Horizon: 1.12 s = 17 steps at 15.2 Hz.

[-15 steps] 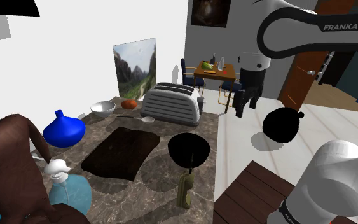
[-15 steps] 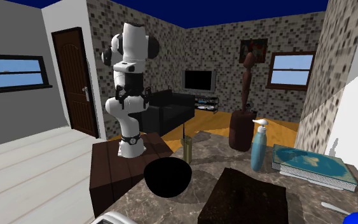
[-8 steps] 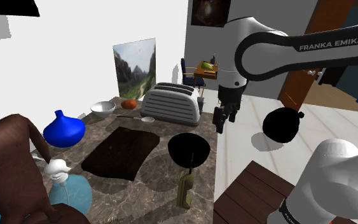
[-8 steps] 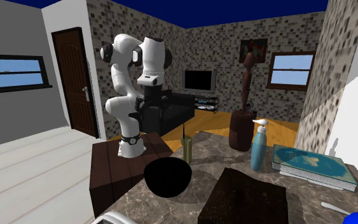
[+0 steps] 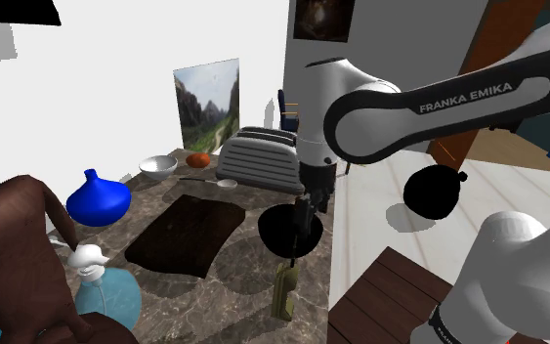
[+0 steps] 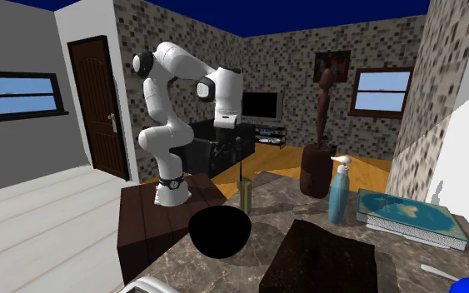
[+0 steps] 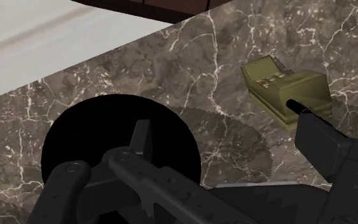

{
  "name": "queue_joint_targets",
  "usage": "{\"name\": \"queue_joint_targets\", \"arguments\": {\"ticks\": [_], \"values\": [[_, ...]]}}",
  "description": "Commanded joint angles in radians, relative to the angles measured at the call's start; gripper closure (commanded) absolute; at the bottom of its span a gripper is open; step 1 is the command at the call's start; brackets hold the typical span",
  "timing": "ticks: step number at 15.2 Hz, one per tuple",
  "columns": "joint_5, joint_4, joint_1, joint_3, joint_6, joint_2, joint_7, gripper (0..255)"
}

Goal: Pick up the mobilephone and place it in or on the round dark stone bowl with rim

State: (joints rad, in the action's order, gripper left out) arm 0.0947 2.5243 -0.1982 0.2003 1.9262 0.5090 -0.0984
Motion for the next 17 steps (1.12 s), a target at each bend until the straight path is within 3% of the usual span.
{"name": "queue_joint_targets", "arguments": {"ticks": [1,8,17], "values": [[0.014,-0.007,-0.022,0.027,0.054,-0.057,-0.001,0],[0.036,-0.057,-0.09,0.118,0.195,-0.238,-0.014,0],[0.031,0.003,-0.09,0.13,0.31,-0.294,-0.022,0]]}}
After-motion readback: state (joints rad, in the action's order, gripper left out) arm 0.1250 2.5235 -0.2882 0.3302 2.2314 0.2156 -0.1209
